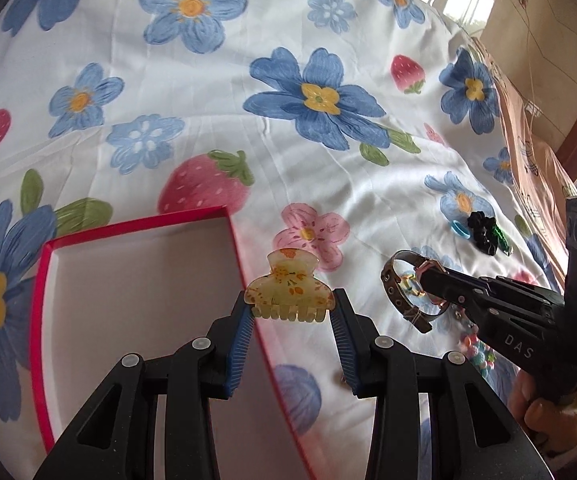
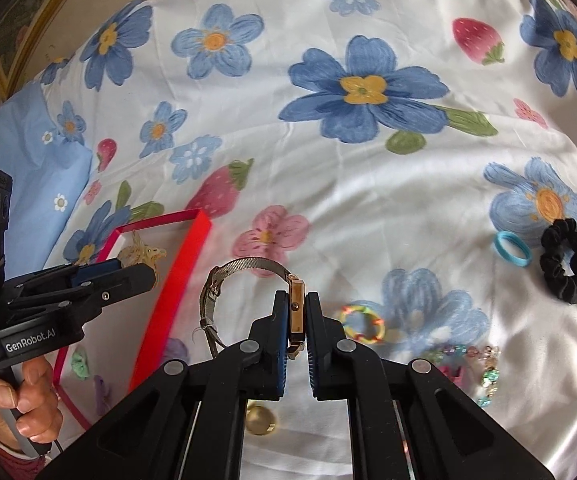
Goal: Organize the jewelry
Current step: 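Carry the claw clip and watch into the red box and open both tools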
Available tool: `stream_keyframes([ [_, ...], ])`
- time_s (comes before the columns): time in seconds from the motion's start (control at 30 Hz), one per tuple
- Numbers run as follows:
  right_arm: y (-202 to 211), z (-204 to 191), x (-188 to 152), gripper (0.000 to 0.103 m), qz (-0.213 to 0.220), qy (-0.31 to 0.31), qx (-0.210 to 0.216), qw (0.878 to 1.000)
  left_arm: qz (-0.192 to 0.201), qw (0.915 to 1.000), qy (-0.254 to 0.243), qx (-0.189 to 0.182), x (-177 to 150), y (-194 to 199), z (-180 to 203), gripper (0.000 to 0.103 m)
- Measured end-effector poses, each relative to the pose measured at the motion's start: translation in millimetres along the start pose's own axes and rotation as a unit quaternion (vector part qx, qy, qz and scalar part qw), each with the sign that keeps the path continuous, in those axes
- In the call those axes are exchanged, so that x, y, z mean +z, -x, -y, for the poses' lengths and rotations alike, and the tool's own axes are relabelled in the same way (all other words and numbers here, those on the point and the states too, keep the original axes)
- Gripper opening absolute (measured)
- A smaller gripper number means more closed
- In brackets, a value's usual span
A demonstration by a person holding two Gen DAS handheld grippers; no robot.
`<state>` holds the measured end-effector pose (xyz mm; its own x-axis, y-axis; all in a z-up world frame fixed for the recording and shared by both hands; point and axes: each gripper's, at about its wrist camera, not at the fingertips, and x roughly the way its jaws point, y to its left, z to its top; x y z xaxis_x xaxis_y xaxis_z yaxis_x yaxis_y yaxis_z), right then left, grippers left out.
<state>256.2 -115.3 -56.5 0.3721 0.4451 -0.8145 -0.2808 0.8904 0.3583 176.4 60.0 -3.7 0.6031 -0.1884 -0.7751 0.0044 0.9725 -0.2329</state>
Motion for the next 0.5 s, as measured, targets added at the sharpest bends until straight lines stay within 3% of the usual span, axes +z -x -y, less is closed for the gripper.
stream_keyframes([
  [0.5,-9,-83,1,0.008,-0.005,0.061,0.043,0.997,0.017,0.9982,0.046,0.034,-34,61,-56,0.038],
])
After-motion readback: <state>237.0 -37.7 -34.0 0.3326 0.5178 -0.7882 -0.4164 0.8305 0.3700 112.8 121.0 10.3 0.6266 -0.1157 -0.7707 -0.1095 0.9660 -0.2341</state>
